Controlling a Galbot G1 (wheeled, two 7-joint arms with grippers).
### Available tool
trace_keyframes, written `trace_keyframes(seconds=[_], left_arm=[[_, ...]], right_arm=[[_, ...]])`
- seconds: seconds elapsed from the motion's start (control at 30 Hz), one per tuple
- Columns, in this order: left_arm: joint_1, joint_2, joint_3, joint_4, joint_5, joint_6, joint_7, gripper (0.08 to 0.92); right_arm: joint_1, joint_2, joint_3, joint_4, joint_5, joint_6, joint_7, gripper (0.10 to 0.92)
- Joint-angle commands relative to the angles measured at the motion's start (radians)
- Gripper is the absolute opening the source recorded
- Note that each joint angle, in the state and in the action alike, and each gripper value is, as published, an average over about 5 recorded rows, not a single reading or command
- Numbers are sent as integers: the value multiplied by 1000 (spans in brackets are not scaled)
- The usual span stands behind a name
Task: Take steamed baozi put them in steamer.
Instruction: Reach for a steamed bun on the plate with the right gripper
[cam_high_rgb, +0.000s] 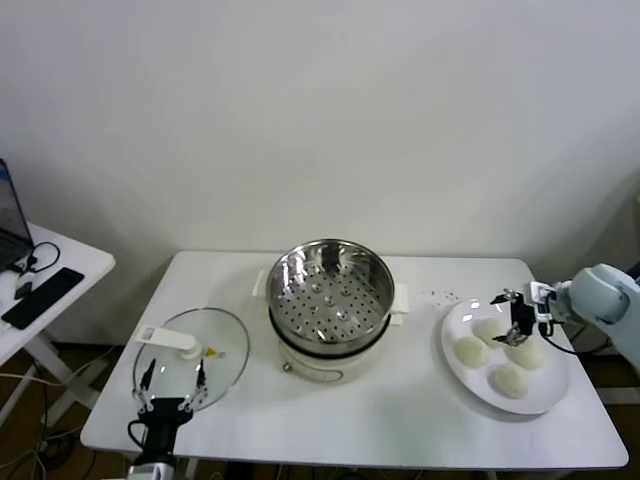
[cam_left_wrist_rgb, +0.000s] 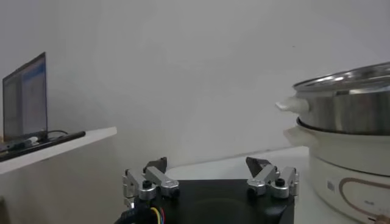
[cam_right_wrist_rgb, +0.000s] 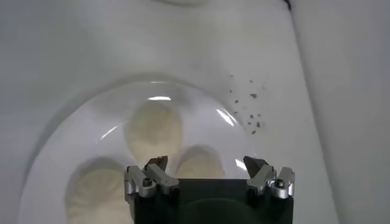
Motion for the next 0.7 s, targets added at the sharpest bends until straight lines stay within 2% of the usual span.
trace_keyframes(seconds=[0.03, 0.37, 0.7], left_arm=[[5, 11, -6, 8, 1, -8, 0, 823], [4, 17, -15, 26, 3, -20, 1, 823], [-6, 19, -18, 54, 8, -33, 2, 823]], right_arm=[[399, 100, -485, -133, 40, 50, -118, 823], [491, 134, -635, -148, 64, 50, -139, 823], [418, 161, -597, -195, 50, 41, -126, 823]])
